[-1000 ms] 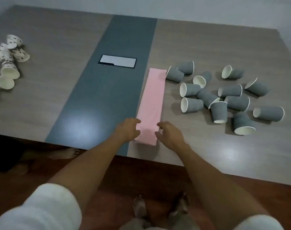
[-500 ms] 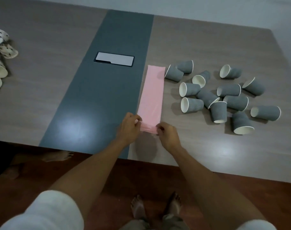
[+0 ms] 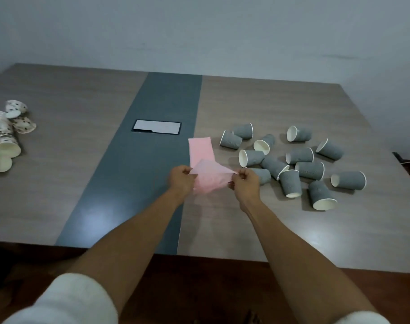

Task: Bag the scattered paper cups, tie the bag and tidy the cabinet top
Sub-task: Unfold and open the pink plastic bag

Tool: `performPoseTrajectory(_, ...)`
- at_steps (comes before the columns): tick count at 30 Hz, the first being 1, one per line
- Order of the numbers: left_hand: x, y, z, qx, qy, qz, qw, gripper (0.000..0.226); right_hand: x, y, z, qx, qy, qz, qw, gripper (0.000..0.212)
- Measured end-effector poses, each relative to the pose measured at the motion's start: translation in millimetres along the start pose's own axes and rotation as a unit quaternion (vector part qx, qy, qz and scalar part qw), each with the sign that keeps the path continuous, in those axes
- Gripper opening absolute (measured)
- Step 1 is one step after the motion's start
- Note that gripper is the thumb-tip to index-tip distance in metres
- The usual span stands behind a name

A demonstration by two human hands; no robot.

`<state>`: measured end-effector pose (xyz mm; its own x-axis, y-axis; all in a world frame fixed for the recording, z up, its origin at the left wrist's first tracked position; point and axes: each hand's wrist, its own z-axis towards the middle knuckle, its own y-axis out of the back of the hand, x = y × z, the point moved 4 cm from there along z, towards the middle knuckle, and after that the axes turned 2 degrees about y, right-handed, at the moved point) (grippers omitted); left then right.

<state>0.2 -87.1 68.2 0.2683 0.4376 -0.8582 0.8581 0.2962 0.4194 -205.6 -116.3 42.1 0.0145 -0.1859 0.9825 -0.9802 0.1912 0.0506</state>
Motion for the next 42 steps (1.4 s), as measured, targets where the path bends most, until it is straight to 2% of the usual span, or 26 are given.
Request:
performPoseTrajectory(2,0.7,16.6,4.3,-0.073,-0.083,0.199,0.974,0.016,3.3,20.6,5.9,-0.034,0.097,-0.146,0.984,0.021)
performPoseTrajectory(4,-1.5,24.8,5.6,-0.123,-0.161,0.304,0.931,0.022,8.5,27.5,1.2,-0.017,0.203,-0.34,0.918,0.017)
performPoseTrajectory(6,-8.1,20.6,1.5,-0.096,-0.128,0.22,0.962,0.018,11.5,28.0,-4.8,-0.028,0.247,-0.473,0.845,0.016)
performPoseTrajectory(7,-9.0,16.7,3.3,-0.063,-0.049,0.087,0.993,0.016,13.6,29.1,-9.2,-0.047,0.24,-0.505,0.828,0.016)
performPoseTrajectory(8,-6.5,10.5,5.0,-0.019,0.054,-0.08,0.995,0.016,16.2,30.3,-13.6,-0.07,0.211,-0.505,0.834,0.015)
performPoseTrajectory(10,-5.0,-0.9,2.1,0.07,0.199,-0.29,0.934,0.02,12.8,39.1,-13.7,-0.118,0.105,-0.459,0.874,0.019)
performPoseTrajectory(13,-7.1,-3.0,-7.2,0.166,0.242,-0.357,0.887,0.019,8.0,46.5,-12.0,-0.18,-0.042,-0.203,0.962,0.019)
performPoseTrajectory(15,-5.1,-1.1,-13.4,0.218,0.246,-0.339,0.882,0.018,5.7,45.9,-10.5,-0.223,-0.109,0.091,0.964,0.016)
performPoseTrajectory(16,-3.1,1.5,-16.5,0.239,0.249,-0.321,0.882,0.017,5.4,47.3,-10.9,-0.227,-0.126,0.175,0.95,0.021)
performPoseTrajectory(17,0.1,6.2,-18.1,0.252,0.253,-0.302,0.884,0.017,2.8,50.4,-6.2,-0.209,-0.113,0.177,0.955,0.023)
performPoseTrajectory(19,7.3,15.3,-19.0,0.261,0.267,-0.272,0.887,0.019,3.9,54.9,-0.4,-0.139,-0.017,0.001,0.99,0.016)
performPoseTrajectory(20,9.4,22.0,-19.2,0.263,0.276,-0.255,0.888,0.02,7.7,56.9,-0.4,-0.096,0.06,-0.138,0.984,0.011)
performPoseTrajectory(21,11.5,29.8,-17.5,0.261,0.276,-0.237,0.894,0.02,7.2,58.1,-0.4,-0.034,0.117,-0.252,0.96,0.006)
performPoseTrajectory(23,16.5,44.8,-9.7,0.245,0.274,-0.202,0.908,0.016,-5.2,61.7,3.9,0.091,0.169,-0.46,0.867,0.033)
performPoseTrajectory(25,17.3,56.9,-5.6,0.247,0.266,-0.2,0.91,0.014,-17.5,71.6,5.6,0.123,0.211,-0.595,0.765,0.038)
performPoseTrajectory(26,16.8,60.5,-3.3,0.265,0.251,-0.208,0.907,0.013,-20.1,76.3,3.9,0.095,0.221,-0.621,0.746,0.032)
performPoseTrajectory(27,17.5,62.6,-1.5,0.295,0.234,-0.21,0.903,0.01,-21.6,84.4,3.5,0.043,0.214,-0.603,0.767,0.028)
performPoseTrajectory(28,19.2,63.9,-4.0,0.319,0.222,-0.184,0.903,0.008,-21.4,91.5,2.9,-0.022,0.181,-0.554,0.813,0.028)
performPoseTrajectory(30,35.3,60.4,-0.4,0.324,0.197,-0.013,0.925,0.021,-28.5,102.4,5.4,-0.14,0.013,-0.394,0.908,0.032)
performPoseTrajectory(31,43.4,58.5,3.2,0.274,0.184,0.06,0.942,0.022,-33.0,102.2,5.4,-0.169,-0.062,-0.297,0.938,0.034)
performPoseTrajectory(33,55.0,59.0,14.9,0.097,0.167,0.083,0.978,0.022,-37.0,94.3,5.5,-0.165,-0.157,-0.103,0.968,0.036)
performPoseTrajectory(35,63.6,52.5,17.0,0.016,0.225,-0.1,0.969,0.017,-37.7,85.1,5.3,-0.139,-0.216,0.026,0.966,0.032)
performPoseTrajectory(37,67.8,40.3,3.5,0.042,0.349,-0.28,0.893,0.009,-43.4,84.6,5.0,-0.137,-0.338,0.138,0.921,0.025)
performPoseTrajectory(38,67.6,36.8,0.1,0.055,0.377,-0.32,0.868,0.009,-47.3,80.3,6.3,-0.1,-0.372,0.252,0.888,0.025)
performPoseTrajectory(39,66.3,34.7,-2.0,0.058,0.388,-0.333,0.857,0.01,-45.2,83.3,9.4,-0.076,-0.338,0.254,0.903,0.028)
performPoseTrajectory(42,57.0,39.1,-4.2,0.083,0.357,-0.367,0.855,0.022,-59.5,103.9,13.8,-0.081,-0.345,0.229,0.907,0.032)
